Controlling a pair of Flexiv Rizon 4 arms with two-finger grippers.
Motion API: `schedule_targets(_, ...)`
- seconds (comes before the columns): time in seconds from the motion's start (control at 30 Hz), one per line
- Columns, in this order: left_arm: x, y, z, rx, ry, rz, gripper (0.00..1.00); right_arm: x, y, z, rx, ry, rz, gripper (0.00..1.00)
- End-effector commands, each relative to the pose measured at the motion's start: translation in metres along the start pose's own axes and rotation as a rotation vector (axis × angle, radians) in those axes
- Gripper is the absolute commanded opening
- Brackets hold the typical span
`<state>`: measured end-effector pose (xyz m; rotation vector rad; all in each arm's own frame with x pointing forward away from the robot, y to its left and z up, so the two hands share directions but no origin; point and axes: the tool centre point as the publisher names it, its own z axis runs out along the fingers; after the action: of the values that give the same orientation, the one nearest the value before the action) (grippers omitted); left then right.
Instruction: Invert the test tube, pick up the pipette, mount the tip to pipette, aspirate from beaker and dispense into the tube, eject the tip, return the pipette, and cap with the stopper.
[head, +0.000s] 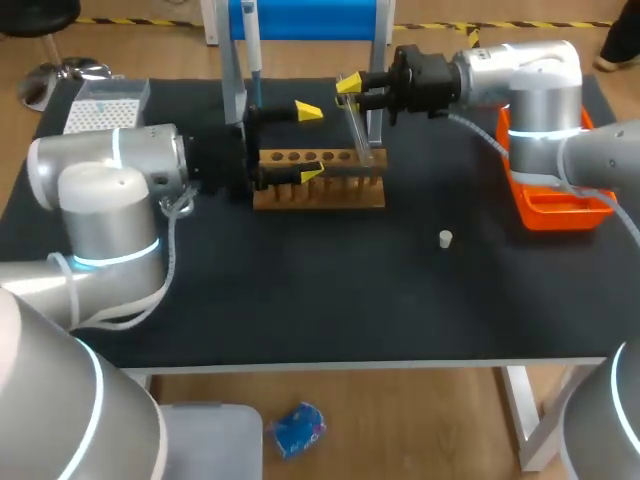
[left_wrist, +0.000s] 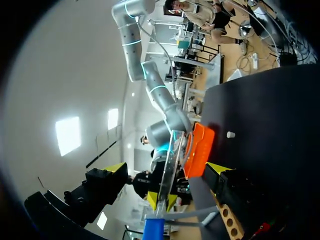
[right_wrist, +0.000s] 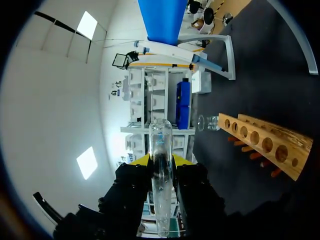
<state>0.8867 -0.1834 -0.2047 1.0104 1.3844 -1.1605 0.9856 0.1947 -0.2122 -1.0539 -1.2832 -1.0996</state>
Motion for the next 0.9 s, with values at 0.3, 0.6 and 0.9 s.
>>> schedule_targets(0.3, 0.004, 0.006, 0.011, 0.021, 0.013, 0.066, 1.00, 0.001, -0.001, 0.000, -0.001, -0.004, -0.001, 0.00)
schedule_targets(0.6, 0.004, 0.006, 0.011, 0.021, 0.013, 0.066, 1.00, 0.001, -0.001, 0.000, -0.001, -0.004, -0.001, 0.00)
schedule_targets(0.9, 0.005, 0.002, 0.040, 0.083, 0.024, 0.172, 1.00, 0.001, -0.001, 0.000, -0.001, -0.004, -0.001, 0.00)
